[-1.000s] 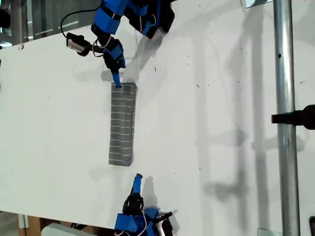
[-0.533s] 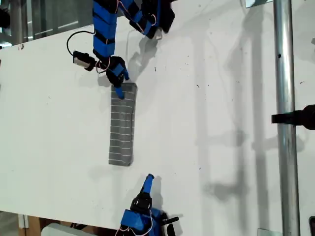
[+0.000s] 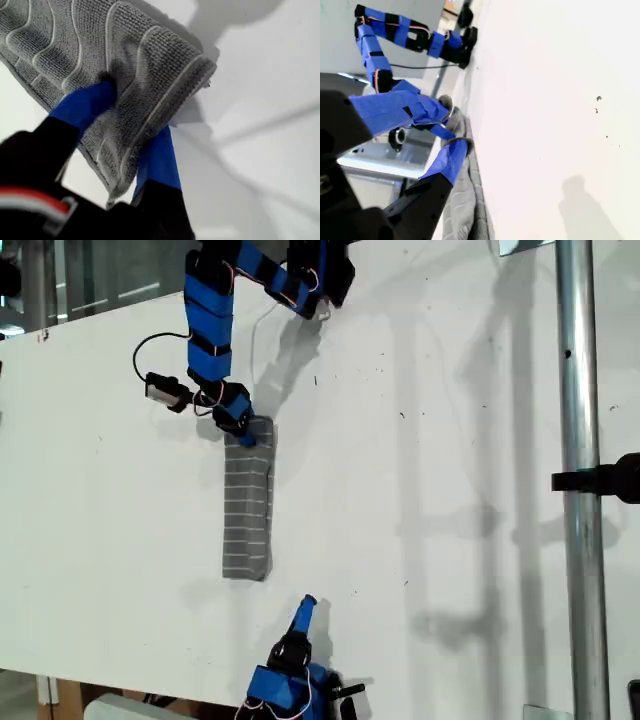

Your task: Grasp corners of a towel and fold twice.

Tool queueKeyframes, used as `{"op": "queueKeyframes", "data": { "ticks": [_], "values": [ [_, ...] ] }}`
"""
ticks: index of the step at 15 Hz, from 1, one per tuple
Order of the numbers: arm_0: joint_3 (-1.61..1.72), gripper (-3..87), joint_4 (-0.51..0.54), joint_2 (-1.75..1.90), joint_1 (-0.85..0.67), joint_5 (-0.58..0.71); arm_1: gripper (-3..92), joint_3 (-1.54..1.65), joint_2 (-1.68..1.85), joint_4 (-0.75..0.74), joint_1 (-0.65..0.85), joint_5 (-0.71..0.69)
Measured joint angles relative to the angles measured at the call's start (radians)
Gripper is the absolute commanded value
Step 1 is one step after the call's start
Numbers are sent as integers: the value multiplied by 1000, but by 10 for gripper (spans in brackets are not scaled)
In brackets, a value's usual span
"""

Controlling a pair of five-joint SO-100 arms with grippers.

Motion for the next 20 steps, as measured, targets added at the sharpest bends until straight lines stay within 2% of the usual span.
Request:
{"op": "queueKeyframes", "data": {
  "ticks": [2, 5, 6, 7, 9, 12, 15, 16, 17, 18, 20],
  "values": [
    [0, 115, 0, 0, 5, -2, -2, 48, 196, 219, 28, -46],
    [0, 115, 0, 0, 5, -2, -2, 72, 611, 747, 31, -35],
    [0, 115, 0, 0, 5, -2, -2, 66, 703, 865, 17, -12],
    [0, 115, 0, 0, 5, -2, -2, 58, 788, 885, -12, 8],
    [0, 114, 0, 0, 8, -2, -2, 31, 798, 701, -61, 14],
    [9, 114, 0, 0, 8, -2, -2, -109, 436, 396, -112, 14],
    [23, 114, 0, 0, 9, -5, -2, -267, 133, 222, -153, 14],
    [23, 114, 0, 0, 9, -5, 25, -281, 91, 160, -164, 14],
    [23, 114, 0, 0, 9, -5, 211, -282, 74, 95, -172, 14],
    [23, 114, 0, 0, 9, -8, 254, -284, 71, 57, -179, 14],
    [28, 115, 0, 0, 11, -9, 135, -276, 91, -67, -193, 14]
  ]
}}
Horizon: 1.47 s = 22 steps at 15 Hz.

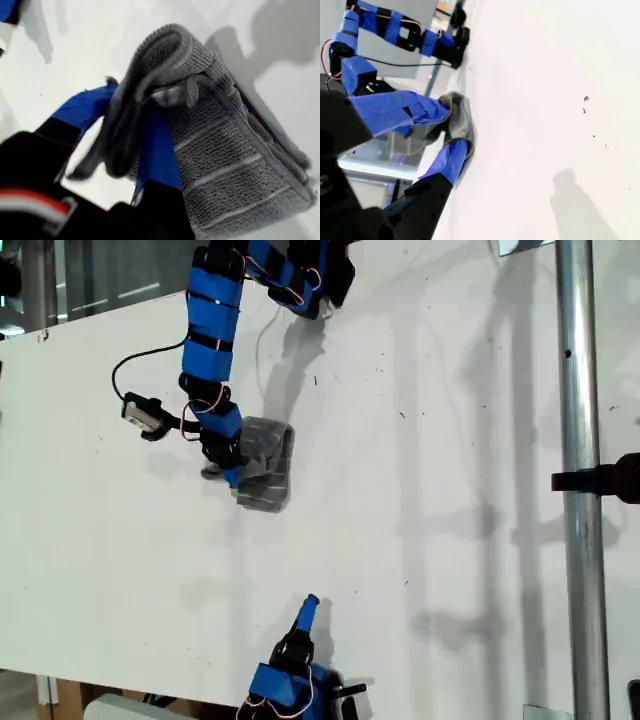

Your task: Grasp corners of a towel and fold twice.

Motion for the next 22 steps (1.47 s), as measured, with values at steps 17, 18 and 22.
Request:
{"op": "queueKeyframes", "data": {
  "ticks": [17, 18, 22],
  "values": [
    [158, 104, 103, 2, 95, -97, 133, 1106, 1681, 824, -71, 411],
    [158, 104, 103, 2, 123, -29, 133, 1106, 1681, 836, -67, 408],
    [158, 104, 103, 2, 138, 5, 133, 1106, 1681, 841, -81, 391]
  ]
}}
